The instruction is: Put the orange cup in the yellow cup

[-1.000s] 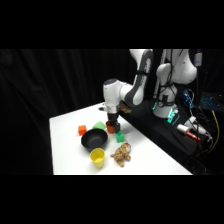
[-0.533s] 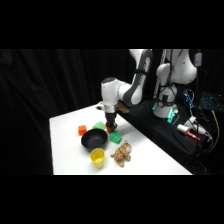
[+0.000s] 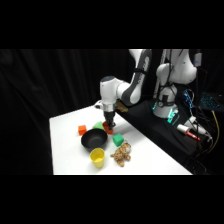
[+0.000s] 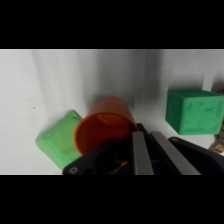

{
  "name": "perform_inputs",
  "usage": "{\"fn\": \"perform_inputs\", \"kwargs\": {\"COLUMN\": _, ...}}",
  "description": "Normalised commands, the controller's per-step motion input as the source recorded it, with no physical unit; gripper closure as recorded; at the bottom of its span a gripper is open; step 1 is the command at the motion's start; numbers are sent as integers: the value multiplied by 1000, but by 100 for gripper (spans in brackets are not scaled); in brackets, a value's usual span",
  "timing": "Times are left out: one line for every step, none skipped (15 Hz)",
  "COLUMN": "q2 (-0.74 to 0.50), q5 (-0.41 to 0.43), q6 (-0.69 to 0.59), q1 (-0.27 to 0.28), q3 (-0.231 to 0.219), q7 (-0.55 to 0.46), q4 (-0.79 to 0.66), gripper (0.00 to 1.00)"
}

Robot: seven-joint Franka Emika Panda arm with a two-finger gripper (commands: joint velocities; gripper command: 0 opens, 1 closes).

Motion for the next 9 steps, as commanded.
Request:
{"fn": "perform_inputs", "kwargs": {"q2": -302, "q5": -324, "q6": -340, "q1": 188, "q3": -185, "q7": 229, "q4": 15, "gripper": 95}}
{"fn": "perform_inputs", "kwargs": {"q2": -358, "q5": -338, "q6": -422, "q1": 192, "q3": -172, "q7": 238, "q4": 27, "gripper": 95}}
{"fn": "perform_inputs", "kwargs": {"q2": -386, "q5": -331, "q6": -478, "q1": 181, "q3": -142, "q7": 241, "q4": 44, "gripper": 95}}
{"fn": "perform_inputs", "kwargs": {"q2": -401, "q5": -302, "q6": -503, "q1": 159, "q3": -93, "q7": 220, "q4": 64, "gripper": 95}}
{"fn": "perform_inputs", "kwargs": {"q2": -385, "q5": -254, "q6": -495, "q1": 126, "q3": -39, "q7": 182, "q4": 82, "gripper": 95}}
{"fn": "perform_inputs", "kwargs": {"q2": -354, "q5": -226, "q6": -472, "q1": 108, "q3": 3, "q7": 174, "q4": 113, "gripper": 95}}
{"fn": "perform_inputs", "kwargs": {"q2": -310, "q5": -203, "q6": -439, "q1": 89, "q3": 36, "q7": 160, "q4": 132, "gripper": 95}}
{"fn": "perform_inputs", "kwargs": {"q2": -267, "q5": -180, "q6": -410, "q1": 77, "q3": 66, "q7": 150, "q4": 151, "gripper": 95}}
{"fn": "perform_inputs", "kwargs": {"q2": -227, "q5": -178, "q6": -378, "q1": 73, "q3": 86, "q7": 153, "q4": 164, "gripper": 95}}
